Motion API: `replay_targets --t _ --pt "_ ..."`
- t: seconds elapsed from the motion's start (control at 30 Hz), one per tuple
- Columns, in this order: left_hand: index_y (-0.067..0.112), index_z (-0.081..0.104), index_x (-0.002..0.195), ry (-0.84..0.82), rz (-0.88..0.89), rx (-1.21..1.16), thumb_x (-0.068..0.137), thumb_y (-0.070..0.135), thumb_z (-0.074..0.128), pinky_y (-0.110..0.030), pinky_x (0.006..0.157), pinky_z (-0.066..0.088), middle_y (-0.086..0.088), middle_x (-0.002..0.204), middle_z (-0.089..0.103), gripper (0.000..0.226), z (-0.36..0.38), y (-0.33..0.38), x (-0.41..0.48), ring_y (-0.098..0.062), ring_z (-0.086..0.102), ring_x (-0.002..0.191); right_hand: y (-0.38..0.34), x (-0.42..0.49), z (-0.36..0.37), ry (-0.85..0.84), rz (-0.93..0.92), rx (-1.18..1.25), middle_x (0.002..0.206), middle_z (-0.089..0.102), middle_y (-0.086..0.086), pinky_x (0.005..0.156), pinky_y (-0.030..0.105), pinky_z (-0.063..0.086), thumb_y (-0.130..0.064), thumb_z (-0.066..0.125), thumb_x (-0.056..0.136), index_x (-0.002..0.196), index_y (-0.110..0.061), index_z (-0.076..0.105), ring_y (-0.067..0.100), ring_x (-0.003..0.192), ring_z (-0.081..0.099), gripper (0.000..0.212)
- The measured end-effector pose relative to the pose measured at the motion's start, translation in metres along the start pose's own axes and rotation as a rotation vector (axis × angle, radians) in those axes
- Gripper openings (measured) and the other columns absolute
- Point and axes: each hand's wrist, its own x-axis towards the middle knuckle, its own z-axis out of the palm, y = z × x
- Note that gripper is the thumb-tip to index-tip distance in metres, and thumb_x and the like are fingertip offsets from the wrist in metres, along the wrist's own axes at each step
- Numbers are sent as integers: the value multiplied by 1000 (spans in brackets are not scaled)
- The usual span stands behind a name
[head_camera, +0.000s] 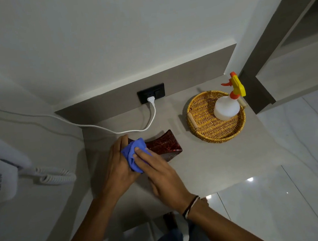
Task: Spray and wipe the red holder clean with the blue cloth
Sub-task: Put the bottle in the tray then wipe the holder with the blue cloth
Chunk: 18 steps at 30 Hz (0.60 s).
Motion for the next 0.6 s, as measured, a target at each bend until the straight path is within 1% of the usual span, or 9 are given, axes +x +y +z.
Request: replay_targets --t 0.1,0.17,0.2,0.3,0.4,0.47,0.5,0.53,0.6 --pt "-18 46 152 -38 17 -30 60 16 109 -58 113 44 -39 144 58 116 2 -10 1 -58 59 133 21 -10 -2 -75 50 -110 165 44 13 122 45 45 11 71 89 154 -6 52 38 151 45 69" --pt "-16 45 153 -32 0 -18 52 29 112 -52 114 40 -39 149 54 129 0 -16 -1 -57 55 136 46 -11 -16 -129 159 -223 164 44 15 111 54 55 15 75 82 153 -6 53 45 148 47 77" --pt "-13 44 155 -24 -6 -19 50 33 111 -48 115 37 -37 151 53 133 -1 -18 -4 -53 52 139 57 -10 -23 -153 236 -259 166 40 14 110 56 55 16 73 84 155 -8 50 46 151 43 78" --pt "-11 45 153 24 24 -48 47 37 111 -37 115 35 -35 147 55 134 -1 -16 -10 -34 43 135 56 0 -31 -184 372 -226 173 28 9 123 53 42 11 63 94 160 -12 42 38 161 25 73" --pt "-13 49 147 8 34 -89 53 28 110 -42 114 43 -33 137 60 119 3 -12 -8 -32 47 125 14 6 -8 -113 233 -68 167 40 16 129 52 34 1 52 97 156 -5 48 37 158 34 59" --pt "-10 55 140 17 44 -94 66 24 98 -57 109 53 -28 128 64 92 6 -11 -7 -36 58 118 -10 4 9 -75 142 41 167 40 16 132 41 28 7 52 95 156 -3 46 31 160 32 62" --pt "-9 56 139 9 40 -91 70 28 94 -60 105 55 -26 128 64 87 6 -12 -8 -38 61 116 -11 3 11 -78 115 64 168 39 15 132 39 27 10 55 95 157 -3 45 30 160 31 64" --pt "-9 55 141 -5 20 -89 69 32 95 -60 106 55 -27 131 63 92 5 -14 -10 -39 61 120 -4 3 10 -89 84 40 168 39 15 132 40 29 8 57 95 156 -3 46 31 159 33 63" --pt "-10 48 151 -29 -30 -67 56 38 108 -55 111 48 -30 145 58 122 2 -17 -13 -43 57 132 21 -1 -3 -142 116 -96 168 38 15 127 51 37 2 59 97 156 -3 47 37 157 37 60"
